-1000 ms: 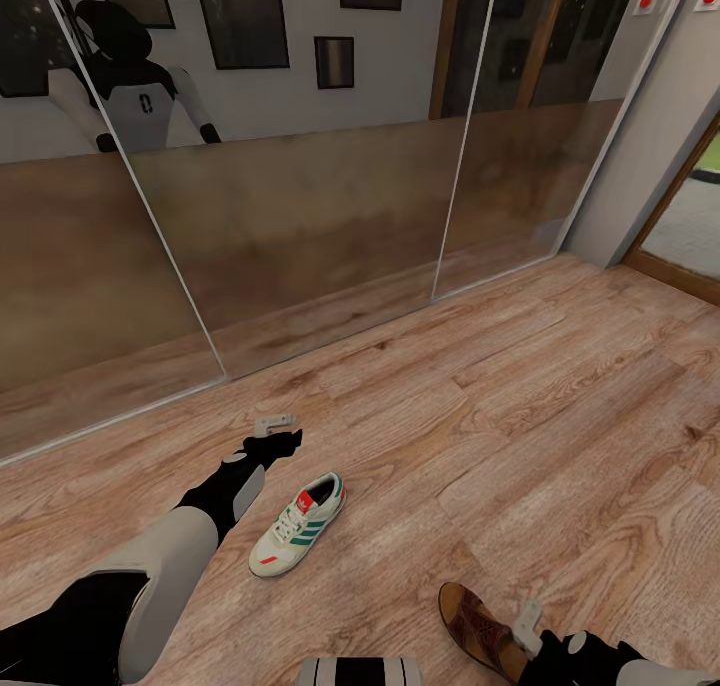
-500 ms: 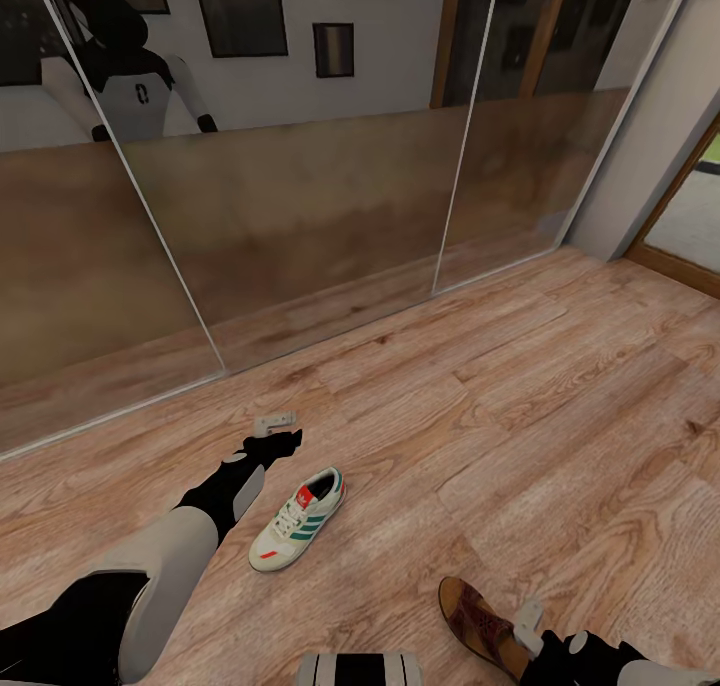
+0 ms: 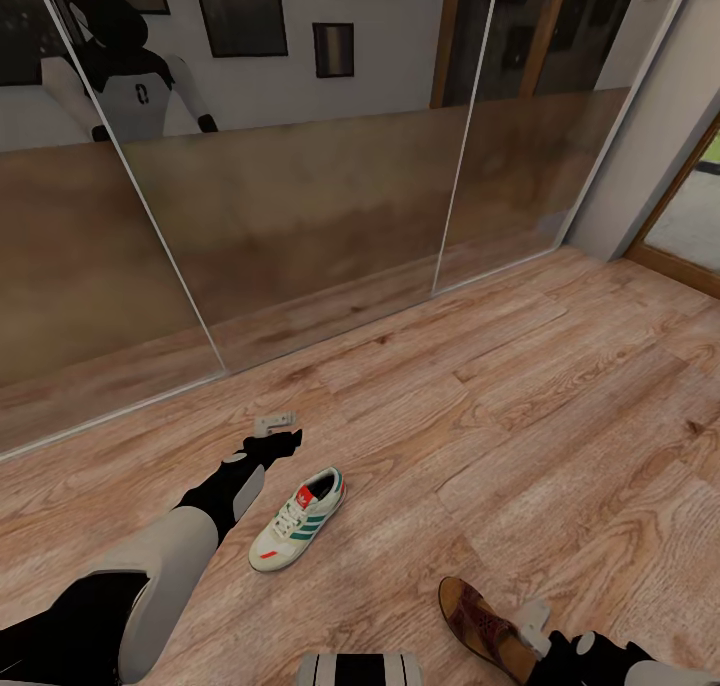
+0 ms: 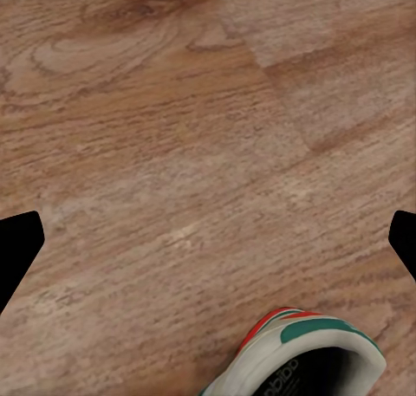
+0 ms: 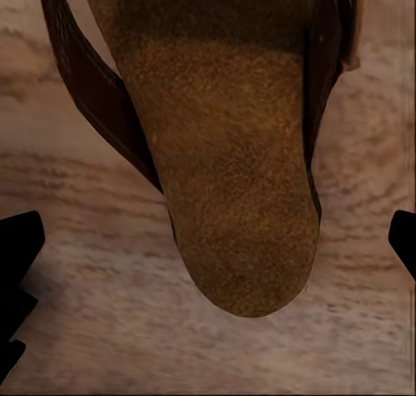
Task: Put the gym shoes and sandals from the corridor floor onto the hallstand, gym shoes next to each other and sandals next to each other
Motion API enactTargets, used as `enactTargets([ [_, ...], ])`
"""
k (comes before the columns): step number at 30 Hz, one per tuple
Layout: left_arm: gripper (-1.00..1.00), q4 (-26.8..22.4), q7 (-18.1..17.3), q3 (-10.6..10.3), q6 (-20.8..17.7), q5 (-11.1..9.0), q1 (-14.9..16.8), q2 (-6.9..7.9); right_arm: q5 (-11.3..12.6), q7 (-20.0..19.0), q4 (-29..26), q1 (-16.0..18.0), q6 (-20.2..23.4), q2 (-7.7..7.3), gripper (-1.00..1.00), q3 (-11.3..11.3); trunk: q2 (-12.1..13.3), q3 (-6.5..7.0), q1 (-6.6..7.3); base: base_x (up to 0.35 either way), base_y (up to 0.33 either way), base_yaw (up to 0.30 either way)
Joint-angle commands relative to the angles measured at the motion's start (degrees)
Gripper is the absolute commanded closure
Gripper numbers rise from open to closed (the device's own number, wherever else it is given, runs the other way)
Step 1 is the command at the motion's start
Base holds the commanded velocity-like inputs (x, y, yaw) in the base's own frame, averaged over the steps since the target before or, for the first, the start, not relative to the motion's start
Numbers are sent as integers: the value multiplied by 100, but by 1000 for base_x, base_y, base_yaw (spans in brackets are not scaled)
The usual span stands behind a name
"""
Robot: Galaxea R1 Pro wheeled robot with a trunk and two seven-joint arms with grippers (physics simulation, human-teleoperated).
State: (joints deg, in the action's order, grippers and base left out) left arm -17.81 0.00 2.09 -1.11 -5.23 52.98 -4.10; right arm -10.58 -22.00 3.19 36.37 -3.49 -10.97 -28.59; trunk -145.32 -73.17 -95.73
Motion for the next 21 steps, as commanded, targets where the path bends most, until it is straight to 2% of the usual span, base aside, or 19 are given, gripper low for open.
enactTargets([
  [1, -100, -3, 0, 19, -12, -56, 1, -3, -59, -7, 15, 8, -37, -22, -100, 25, -2, -4, 1, 0, 0, 0],
  [8, -100, -3, 0, 19, -12, -57, 1, -3, -59, -6, 15, 9, -38, -96, -100, 25, -3, -26, -1, 0, 0, 0],
  [10, -100, -3, 0, 21, -12, -57, 1, -3, -59, -6, 15, 8, -38, -100, -100, 25, -6, -71, -7, 0, 0, 0],
  [21, -100, -122, 0, 47, -11, -56, 1, -3, -59, -6, 15, 9, -38, -107, -100, 21, -7, -93, -9, 0, 0, 0],
])
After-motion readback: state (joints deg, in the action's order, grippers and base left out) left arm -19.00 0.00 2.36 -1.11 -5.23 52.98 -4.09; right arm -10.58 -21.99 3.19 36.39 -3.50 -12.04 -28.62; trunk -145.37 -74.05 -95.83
